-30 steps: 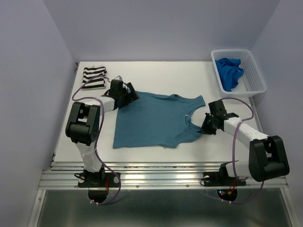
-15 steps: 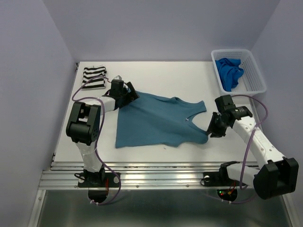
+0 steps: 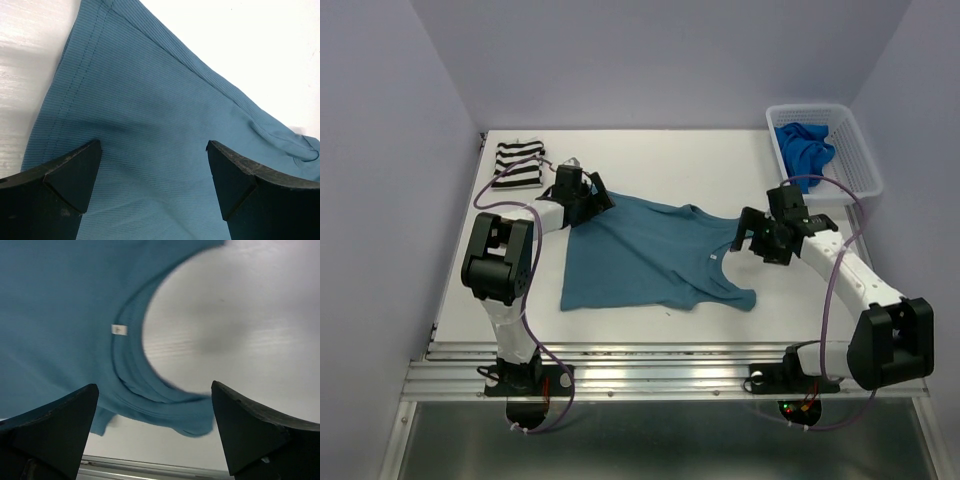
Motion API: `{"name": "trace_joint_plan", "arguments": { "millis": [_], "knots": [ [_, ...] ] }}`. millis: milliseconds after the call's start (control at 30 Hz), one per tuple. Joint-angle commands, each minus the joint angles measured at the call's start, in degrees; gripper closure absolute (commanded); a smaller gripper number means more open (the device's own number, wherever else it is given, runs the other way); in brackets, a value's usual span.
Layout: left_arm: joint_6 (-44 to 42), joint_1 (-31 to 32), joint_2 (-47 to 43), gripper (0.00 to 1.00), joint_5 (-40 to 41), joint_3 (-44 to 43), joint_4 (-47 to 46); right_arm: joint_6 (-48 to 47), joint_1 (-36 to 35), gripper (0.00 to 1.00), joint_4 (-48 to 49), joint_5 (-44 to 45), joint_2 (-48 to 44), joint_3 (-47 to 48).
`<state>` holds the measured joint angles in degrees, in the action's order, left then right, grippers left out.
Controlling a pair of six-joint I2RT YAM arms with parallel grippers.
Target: Fold and stack the tank tops
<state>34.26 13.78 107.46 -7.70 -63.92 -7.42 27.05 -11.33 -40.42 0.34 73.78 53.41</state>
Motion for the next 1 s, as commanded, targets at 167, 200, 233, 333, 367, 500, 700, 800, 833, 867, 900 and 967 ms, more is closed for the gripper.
{"name": "trace_joint_plan", "arguments": {
  "millis": [167,200,233,333,367,500,700,800,833,867,900,967],
  "knots": [
    [-3.4,0.1,-4.4,0.01,0.3,-3.3,4.6,-6.6,-1.1,0.0,22.6,-14.0,15.2,8.2],
    [-3.7,0.1,-4.3,0.01,0.3,-3.8,5.2,-7.0,-1.1,0.0,22.6,-13.2,17.0,9.5],
    [-3.8,0.1,-4.2,0.01,0.4,-4.6,5.6,-7.8,-1.1,0.0,21.8,-11.7,18.6,11.0],
    [-5.0,0.1,-3.7,0.01,0.9,-6.8,7.2,-8.8,-1.1,0.0,21.0,-6.3,23.5,15.6],
    [-5.3,0.1,-3.6,0.01,1.1,-7.4,7.3,-9.0,-1.1,0.0,20.4,-4.7,24.6,16.6],
    [-6.8,0.2,-2.3,0.01,1.9,-9.5,9.6,-8.8,-1.1,0.0,19.4,-1.8,29.7,18.7],
    [-8.7,0.1,5.0,0.01,1.7,-16.1,12.9,-7.2,-1.1,0.0,19.4,0.9,35.0,20.1],
    [-9.1,0.2,8.3,0.01,2.6,-19.1,13.9,-6.8,-1.1,0.0,19.3,1.7,38.1,22.3],
    [-9.3,0.2,8.9,0.01,2.9,-19.7,14.1,-6.9,-1.1,0.0,19.3,1.7,39.0,23.1],
    [-9.4,0.2,9.6,0.01,3.4,-21.0,14.3,-7.4,-1.1,0.0,19.4,1.5,40.7,24.8],
    [-9.6,0.1,11.2,0.01,3.6,-21.7,14.7,-7.9,-0.6,0.0,19.2,1.4,41.7,25.9],
    [-9.7,0.1,12.9,0.01,4.4,-24.4,15.7,-9.1,-0.1,0.0,19.2,1.9,44.3,29.2]
  ]
}}
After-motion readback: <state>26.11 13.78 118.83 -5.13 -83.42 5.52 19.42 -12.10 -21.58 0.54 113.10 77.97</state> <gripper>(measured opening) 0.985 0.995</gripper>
